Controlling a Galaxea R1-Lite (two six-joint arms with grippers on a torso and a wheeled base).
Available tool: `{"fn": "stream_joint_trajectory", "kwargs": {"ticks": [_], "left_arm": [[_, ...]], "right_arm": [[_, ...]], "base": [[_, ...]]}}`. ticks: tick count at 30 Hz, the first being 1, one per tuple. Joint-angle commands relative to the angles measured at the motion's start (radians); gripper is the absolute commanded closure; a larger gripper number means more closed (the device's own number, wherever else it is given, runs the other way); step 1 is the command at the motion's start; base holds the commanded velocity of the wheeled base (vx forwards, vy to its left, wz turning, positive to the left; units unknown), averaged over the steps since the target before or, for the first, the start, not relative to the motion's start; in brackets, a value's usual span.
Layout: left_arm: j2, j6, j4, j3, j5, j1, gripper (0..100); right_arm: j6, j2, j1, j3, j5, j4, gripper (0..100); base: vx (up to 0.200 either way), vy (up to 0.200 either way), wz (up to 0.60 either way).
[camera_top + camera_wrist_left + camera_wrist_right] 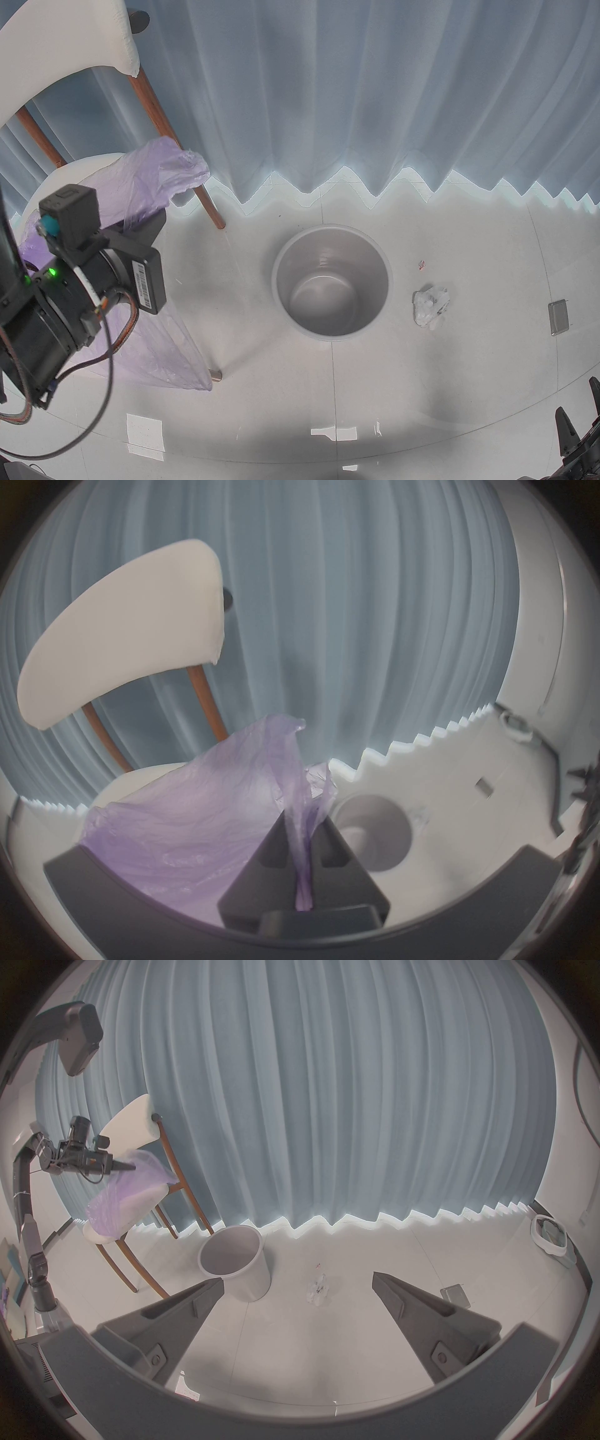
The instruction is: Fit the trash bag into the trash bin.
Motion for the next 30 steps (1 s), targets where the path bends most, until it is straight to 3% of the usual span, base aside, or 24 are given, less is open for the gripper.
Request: {"fn": "stream_joint_trajectory", "kwargs": {"ticks": [1, 7, 8, 10, 18, 25, 30], "left_arm": [[-0.051, -0.073, 0.009, -0.048, -0.071, -0.032, 100], [-0.051, -0.12, 0.039, -0.074, -0.154, -0.058, 100], [-0.049, -0.165, 0.044, -0.093, -0.237, -0.069, 100], [-0.049, -0.2, 0.044, -0.104, -0.303, -0.072, 100], [-0.054, -0.267, 0.042, -0.125, -0.512, -0.069, 100], [-0.025, -0.338, 0.038, -0.154, -0.588, -0.075, 100], [0.029, -0.442, 0.041, -0.236, -0.665, -0.061, 100]], "right_arm": [[0.0, -0.018, 0.0, 0.018, 0.001, 0.0, 0], [0.0, -0.018, -0.001, 0.018, -0.001, 0.0, 0], [0.0, -0.018, -0.001, 0.018, -0.002, 0.0, 0], [0.001, -0.018, -0.001, 0.018, -0.002, 0.0, 0], [0.009, -0.018, -0.001, 0.018, -0.007, 0.0, 0], [0.014, -0.018, -0.001, 0.018, -0.011, 0.0, 0], [0.014, -0.018, -0.001, 0.018, -0.011, 0.0, 0]], "base": [[0.0, 0.0, 0.0], [0.0, 0.0, 0.0], [0.0, 0.0, 0.0], [0.0, 0.0, 0.0], [0.0, 0.0, 0.0], [0.0, 0.0, 0.0], [0.0, 0.0, 0.0]]}}
